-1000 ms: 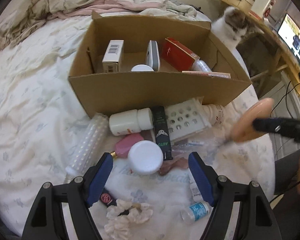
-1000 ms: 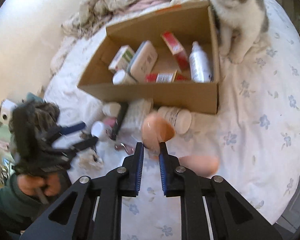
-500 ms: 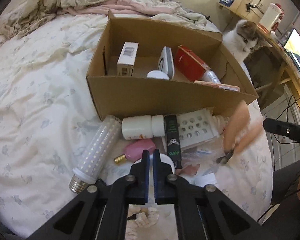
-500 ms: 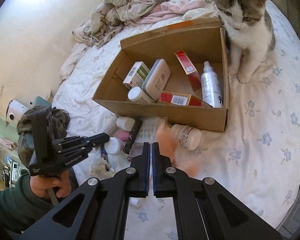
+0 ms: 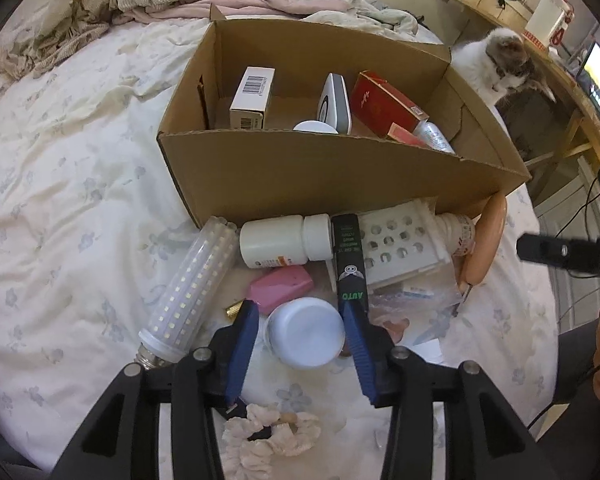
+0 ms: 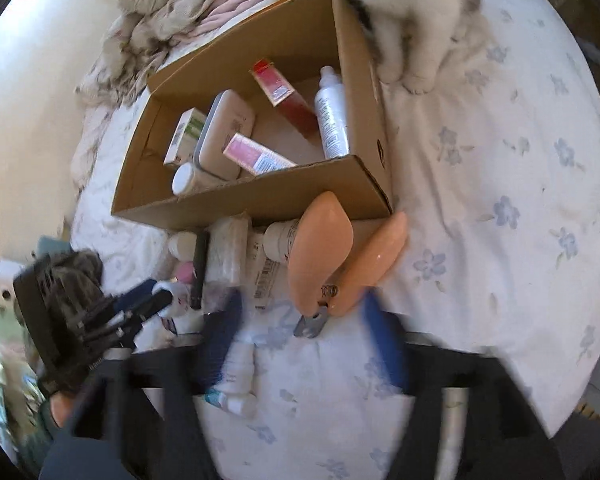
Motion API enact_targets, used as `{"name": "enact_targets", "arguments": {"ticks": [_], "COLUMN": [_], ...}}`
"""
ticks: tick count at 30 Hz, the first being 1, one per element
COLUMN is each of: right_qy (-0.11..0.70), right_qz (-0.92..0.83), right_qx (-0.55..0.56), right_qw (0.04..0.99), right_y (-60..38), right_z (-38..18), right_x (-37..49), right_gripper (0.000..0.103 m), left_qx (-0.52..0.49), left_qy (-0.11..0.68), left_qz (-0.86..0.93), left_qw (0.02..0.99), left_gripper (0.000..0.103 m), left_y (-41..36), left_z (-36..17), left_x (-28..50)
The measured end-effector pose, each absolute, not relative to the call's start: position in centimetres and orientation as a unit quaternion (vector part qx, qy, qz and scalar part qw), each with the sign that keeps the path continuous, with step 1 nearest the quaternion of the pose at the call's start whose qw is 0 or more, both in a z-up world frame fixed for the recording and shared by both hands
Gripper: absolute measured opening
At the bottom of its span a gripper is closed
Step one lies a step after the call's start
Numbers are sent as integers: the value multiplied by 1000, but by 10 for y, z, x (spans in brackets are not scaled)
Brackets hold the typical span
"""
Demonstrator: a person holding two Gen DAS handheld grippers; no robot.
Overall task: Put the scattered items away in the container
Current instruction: 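Grasp the pink nail clippers with right gripper while left grasps white round jar, then carry clippers and white jar into the cardboard box and open both grippers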
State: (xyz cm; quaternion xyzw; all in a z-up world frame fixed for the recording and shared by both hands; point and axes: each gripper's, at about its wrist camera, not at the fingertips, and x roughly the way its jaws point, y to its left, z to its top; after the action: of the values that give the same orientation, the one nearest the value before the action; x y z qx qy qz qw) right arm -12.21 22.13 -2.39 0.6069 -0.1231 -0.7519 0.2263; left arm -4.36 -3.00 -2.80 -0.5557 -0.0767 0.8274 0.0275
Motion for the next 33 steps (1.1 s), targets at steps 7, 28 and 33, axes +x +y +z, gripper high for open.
{"name": "enact_targets", "arguments": {"ticks": [7, 28, 33], "right_qy": [-148, -187, -155], "right_qz": [-734, -794, -804], "right_qx": [626, 479, 469], "right_qw": [216, 325, 331], "right_y": [207, 213, 184], "right_z": [-51, 79, 90], "right_x": [-147, -133, -169], "right_gripper": [57, 34, 34], "left_qx": [-563, -457, -451], "left_qy": [-10, -91, -67], "left_qz": [826, 884, 890], "left_qw": [21, 25, -1], "left_gripper": [47, 41, 41], "left_y": [-13, -47, -47], "left_z": [-39, 67, 82], "left_x": [-47, -47, -90]}}
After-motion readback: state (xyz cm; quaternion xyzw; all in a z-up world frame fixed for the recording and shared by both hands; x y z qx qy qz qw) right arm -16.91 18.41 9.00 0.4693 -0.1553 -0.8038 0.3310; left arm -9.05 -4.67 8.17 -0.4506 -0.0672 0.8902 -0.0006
